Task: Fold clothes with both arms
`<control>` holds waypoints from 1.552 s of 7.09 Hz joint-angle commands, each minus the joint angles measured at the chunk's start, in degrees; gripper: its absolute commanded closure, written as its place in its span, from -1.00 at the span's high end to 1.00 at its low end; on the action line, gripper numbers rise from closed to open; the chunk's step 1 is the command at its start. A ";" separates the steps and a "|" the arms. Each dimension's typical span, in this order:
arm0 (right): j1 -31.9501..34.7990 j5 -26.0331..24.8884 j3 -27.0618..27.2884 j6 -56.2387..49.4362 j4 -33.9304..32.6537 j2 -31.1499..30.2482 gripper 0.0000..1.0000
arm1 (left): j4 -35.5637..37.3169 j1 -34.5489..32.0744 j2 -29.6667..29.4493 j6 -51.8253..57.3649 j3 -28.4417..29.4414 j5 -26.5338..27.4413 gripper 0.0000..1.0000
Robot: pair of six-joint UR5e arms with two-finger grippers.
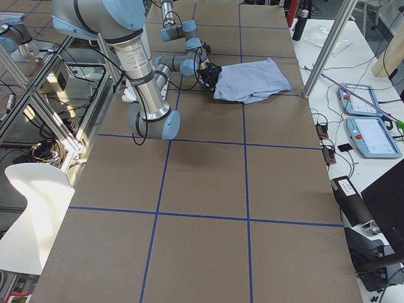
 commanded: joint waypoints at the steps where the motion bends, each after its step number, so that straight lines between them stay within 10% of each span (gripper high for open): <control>1: -3.48 -2.14 6.33 0.00 0.00 -4.41 -1.00 | 0.00 -0.50 1.18 0.07 -4.46 -0.30 -1.00; 6: -13.70 -6.46 31.67 4.57 -22.99 -7.88 -1.00 | 9.79 1.16 8.14 -0.80 -25.98 -1.60 -1.00; 11: -0.72 -4.45 20.75 -3.94 -23.38 0.97 -1.00 | 19.16 -8.83 -2.66 5.67 -16.92 -4.87 -1.00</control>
